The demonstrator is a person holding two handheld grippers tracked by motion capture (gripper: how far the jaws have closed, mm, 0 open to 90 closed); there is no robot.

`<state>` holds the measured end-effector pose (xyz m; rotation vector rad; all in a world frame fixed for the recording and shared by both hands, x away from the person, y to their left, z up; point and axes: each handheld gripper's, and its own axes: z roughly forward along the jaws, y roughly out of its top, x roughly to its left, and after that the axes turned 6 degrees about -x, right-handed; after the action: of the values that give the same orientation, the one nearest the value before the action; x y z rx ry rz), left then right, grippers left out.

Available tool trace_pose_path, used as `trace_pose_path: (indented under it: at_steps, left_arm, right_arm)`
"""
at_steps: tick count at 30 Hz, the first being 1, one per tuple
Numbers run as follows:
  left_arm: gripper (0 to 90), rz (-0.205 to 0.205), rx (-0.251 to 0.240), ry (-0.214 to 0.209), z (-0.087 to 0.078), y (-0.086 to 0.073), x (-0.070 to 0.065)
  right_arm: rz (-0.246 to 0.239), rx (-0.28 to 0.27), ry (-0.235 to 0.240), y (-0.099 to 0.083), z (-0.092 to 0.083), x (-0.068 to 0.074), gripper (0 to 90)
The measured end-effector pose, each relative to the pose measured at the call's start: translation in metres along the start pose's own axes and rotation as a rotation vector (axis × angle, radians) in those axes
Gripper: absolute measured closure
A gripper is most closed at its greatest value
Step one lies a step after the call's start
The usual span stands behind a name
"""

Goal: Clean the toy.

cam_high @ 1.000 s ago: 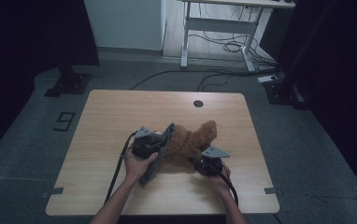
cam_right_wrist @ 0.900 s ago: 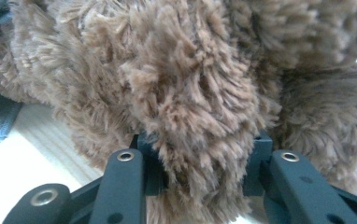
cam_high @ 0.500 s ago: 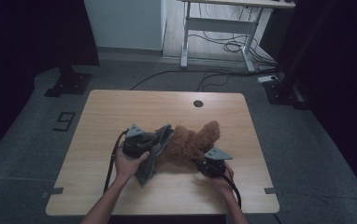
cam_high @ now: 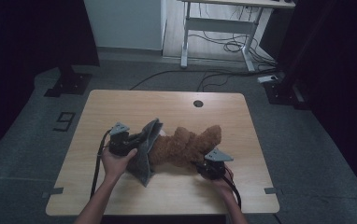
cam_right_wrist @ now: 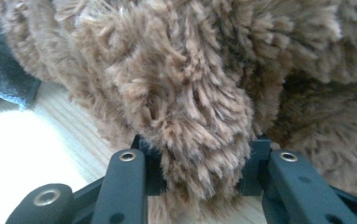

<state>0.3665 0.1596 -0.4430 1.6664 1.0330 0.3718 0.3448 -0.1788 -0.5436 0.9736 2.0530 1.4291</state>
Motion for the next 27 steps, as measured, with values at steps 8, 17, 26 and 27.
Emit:
trace_pose_path:
  at_steps: [8, 17, 26, 27]
  left_arm:
    - [84.1, 0.128, -0.072, -0.166, 0.011, 0.040, -0.084]
    - [83.8, 0.146, 0.145, -0.135, 0.102, 0.036, -0.123]
    - [84.2, 0.225, 0.168, -0.063, 0.102, 0.016, -0.114]
    - [84.1, 0.230, 0.165, -0.052, 0.097, 0.016, -0.111]
  right_arm:
    - [0.010, 0.004, 0.015, 0.000, -0.002, 0.002, 62.8]
    - [-0.001, 0.001, 0.009, -0.002, -0.003, 0.005, 62.8]
    - [-0.013, 0.020, -0.003, -0.001, -0.003, 0.006, 62.8]
    - [-0.012, 0.020, -0.005, -0.001, -0.003, 0.007, 62.8]
